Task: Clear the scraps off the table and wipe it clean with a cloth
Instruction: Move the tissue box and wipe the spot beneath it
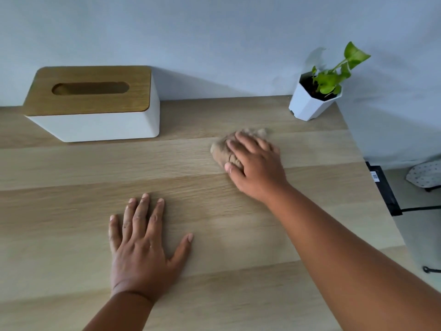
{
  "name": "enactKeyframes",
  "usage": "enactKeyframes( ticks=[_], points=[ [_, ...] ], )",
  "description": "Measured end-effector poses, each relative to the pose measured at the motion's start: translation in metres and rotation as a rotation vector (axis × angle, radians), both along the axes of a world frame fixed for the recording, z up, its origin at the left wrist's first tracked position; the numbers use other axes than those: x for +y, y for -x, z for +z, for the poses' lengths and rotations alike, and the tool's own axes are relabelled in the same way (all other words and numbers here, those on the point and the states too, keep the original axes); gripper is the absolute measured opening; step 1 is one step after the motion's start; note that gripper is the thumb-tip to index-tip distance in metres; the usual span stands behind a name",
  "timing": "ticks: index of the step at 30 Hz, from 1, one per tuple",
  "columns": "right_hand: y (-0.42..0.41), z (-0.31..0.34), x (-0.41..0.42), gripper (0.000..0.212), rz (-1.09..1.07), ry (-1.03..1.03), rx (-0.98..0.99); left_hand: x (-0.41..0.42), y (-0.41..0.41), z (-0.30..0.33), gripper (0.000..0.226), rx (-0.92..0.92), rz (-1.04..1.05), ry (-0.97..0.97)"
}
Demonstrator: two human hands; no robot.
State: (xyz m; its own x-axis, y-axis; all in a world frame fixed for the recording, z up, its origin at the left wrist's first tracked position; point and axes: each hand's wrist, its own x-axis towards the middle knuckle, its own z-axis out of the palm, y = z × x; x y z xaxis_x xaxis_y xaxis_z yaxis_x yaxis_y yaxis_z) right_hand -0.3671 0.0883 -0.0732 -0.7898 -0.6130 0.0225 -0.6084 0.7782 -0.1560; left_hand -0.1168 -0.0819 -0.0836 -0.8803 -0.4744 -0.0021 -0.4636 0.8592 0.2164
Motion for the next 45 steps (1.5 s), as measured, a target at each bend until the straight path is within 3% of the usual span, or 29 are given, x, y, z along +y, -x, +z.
enactKeyframes(
  ticks=[3, 6, 12, 17, 21, 24, 29, 34, 39, 45],
  points=[
    [-0.013, 0.001, 0.043, 0.061, 0.107, 0.015, 0.008, 0.000, 0.001, 0.000, 0.094, 0.003, 0.000, -0.008],
    [0.005, 0.001, 0.064, 0.064, -0.011, -0.016, 0.011, 0.000, 0.001, 0.001, 0.095, 0.004, -0.001, -0.016],
    [0.062, -0.002, -0.025, 0.063, -0.326, -0.018, -0.053, 0.000, 0.000, 0.001, 0.095, 0.003, -0.004, -0.014],
    [0.048, 0.000, -0.072, 0.064, -0.136, -0.023, -0.091, 0.000, 0.001, 0.001, 0.094, -0.011, -0.005, -0.008],
    [0.000, 0.002, -0.029, 0.062, 0.092, -0.008, -0.065, 0.000, 0.000, 0.000, 0.094, -0.001, 0.000, -0.009],
    [-0.020, 0.001, 0.028, 0.061, 0.147, 0.008, -0.045, -0.001, 0.000, -0.002, 0.093, 0.001, -0.005, -0.007],
    [-0.010, 0.002, 0.107, 0.062, -0.195, 0.029, -0.044, -0.002, 0.000, -0.004, 0.094, -0.001, -0.002, 0.004],
    [-0.026, 0.001, 0.084, 0.066, -0.353, 0.028, -0.043, -0.003, 0.000, -0.004, 0.094, -0.004, 0.007, -0.009],
    [-0.090, -0.003, 0.092, 0.066, -0.198, 0.025, -0.031, -0.005, 0.000, -0.003, 0.095, -0.001, 0.006, -0.005],
    [-0.173, -0.009, 0.179, 0.067, 0.071, 0.008, -0.035, -0.001, -0.001, -0.001, 0.095, 0.027, 0.003, -0.002]
  ],
)
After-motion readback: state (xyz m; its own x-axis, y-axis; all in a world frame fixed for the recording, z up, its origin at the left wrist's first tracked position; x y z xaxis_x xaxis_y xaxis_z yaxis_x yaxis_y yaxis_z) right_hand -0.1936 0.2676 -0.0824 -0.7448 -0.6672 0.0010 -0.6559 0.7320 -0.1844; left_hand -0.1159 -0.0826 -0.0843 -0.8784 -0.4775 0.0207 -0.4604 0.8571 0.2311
